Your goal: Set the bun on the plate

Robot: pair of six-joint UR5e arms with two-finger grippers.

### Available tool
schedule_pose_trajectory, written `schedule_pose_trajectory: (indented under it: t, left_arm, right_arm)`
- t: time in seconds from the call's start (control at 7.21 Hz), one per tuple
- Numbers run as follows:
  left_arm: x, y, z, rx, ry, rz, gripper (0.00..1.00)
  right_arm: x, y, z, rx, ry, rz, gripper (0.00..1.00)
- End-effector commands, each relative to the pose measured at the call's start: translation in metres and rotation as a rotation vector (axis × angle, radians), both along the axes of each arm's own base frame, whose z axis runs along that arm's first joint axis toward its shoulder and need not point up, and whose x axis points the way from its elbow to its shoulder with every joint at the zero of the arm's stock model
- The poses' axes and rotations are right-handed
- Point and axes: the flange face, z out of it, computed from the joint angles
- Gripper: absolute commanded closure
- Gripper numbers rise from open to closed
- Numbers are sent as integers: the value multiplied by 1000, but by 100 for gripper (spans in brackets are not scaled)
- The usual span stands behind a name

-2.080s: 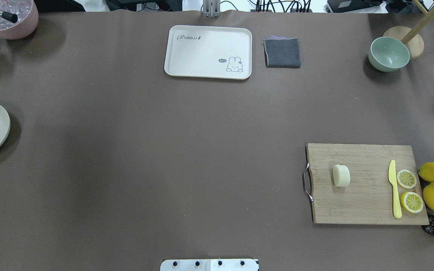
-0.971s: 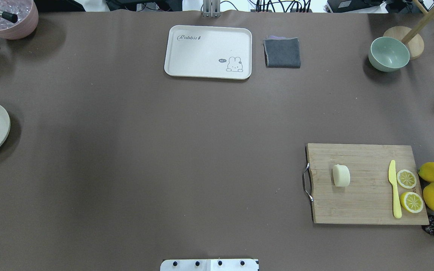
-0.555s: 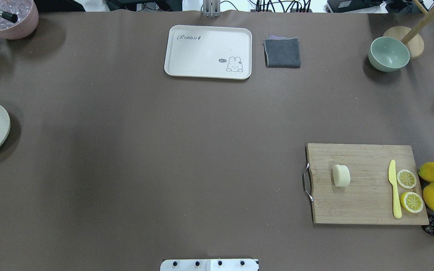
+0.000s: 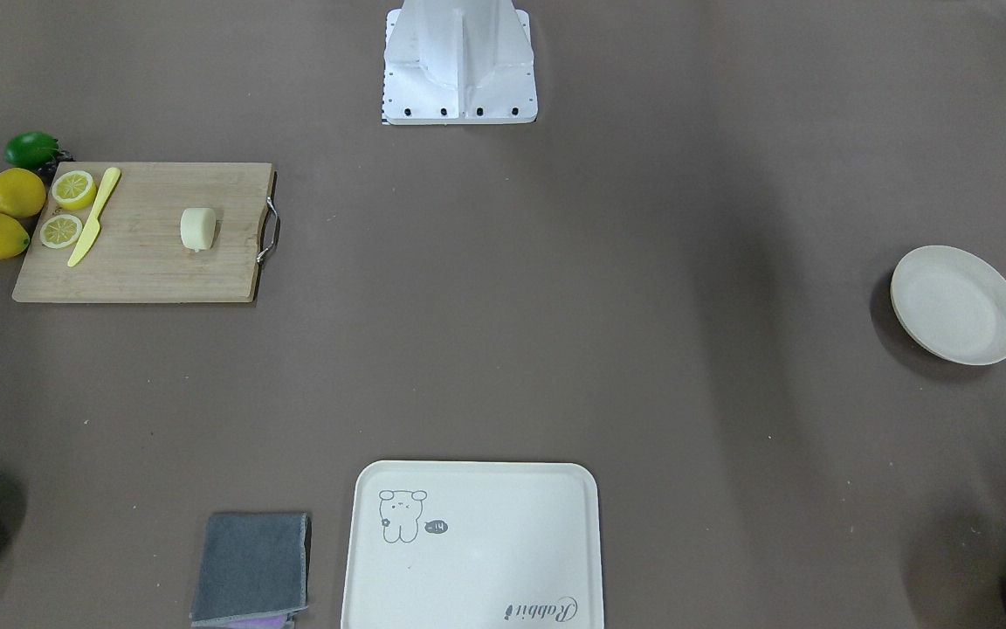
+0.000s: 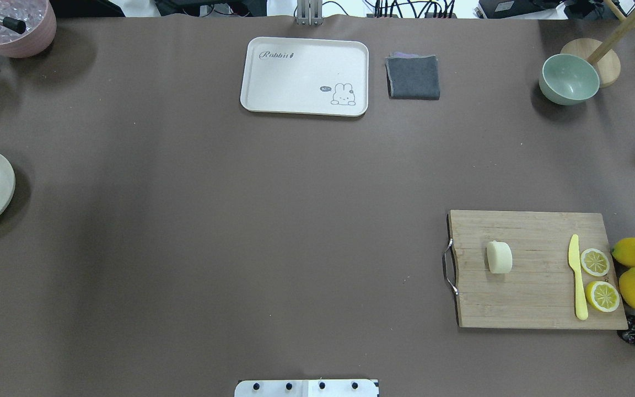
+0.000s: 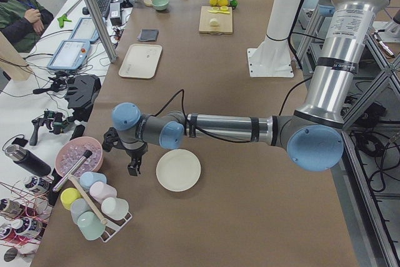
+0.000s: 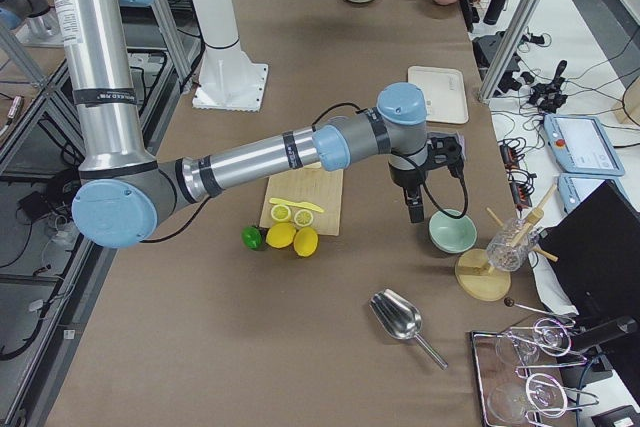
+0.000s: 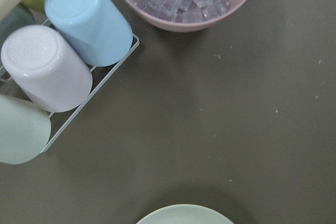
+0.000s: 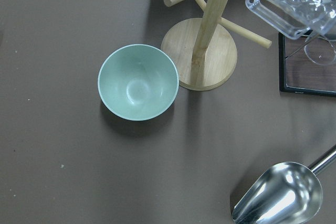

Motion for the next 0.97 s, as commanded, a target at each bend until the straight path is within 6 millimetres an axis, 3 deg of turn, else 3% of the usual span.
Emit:
schedule_pose_trajectory:
  t: [0.0, 0.14, 0.42, 0.55, 0.83]
  left_arm:
    - [1, 27, 62, 38, -14, 83, 3]
    - [1, 37, 88, 50, -14, 87, 3]
    - [14, 57, 114, 37, -12, 112, 9]
    - [20, 59, 116, 33, -9, 125, 9]
    - [54, 59, 115, 34, -8, 185, 9]
  right_arm:
    - [0, 5, -15, 27, -6, -1, 0]
    - [0, 8, -20, 36, -9, 1, 0]
    - [0, 9, -28, 48, -11, 5, 0]
    - [1, 9, -28, 50, -9, 5, 0]
    - [1, 10, -32, 59, -9, 6, 0]
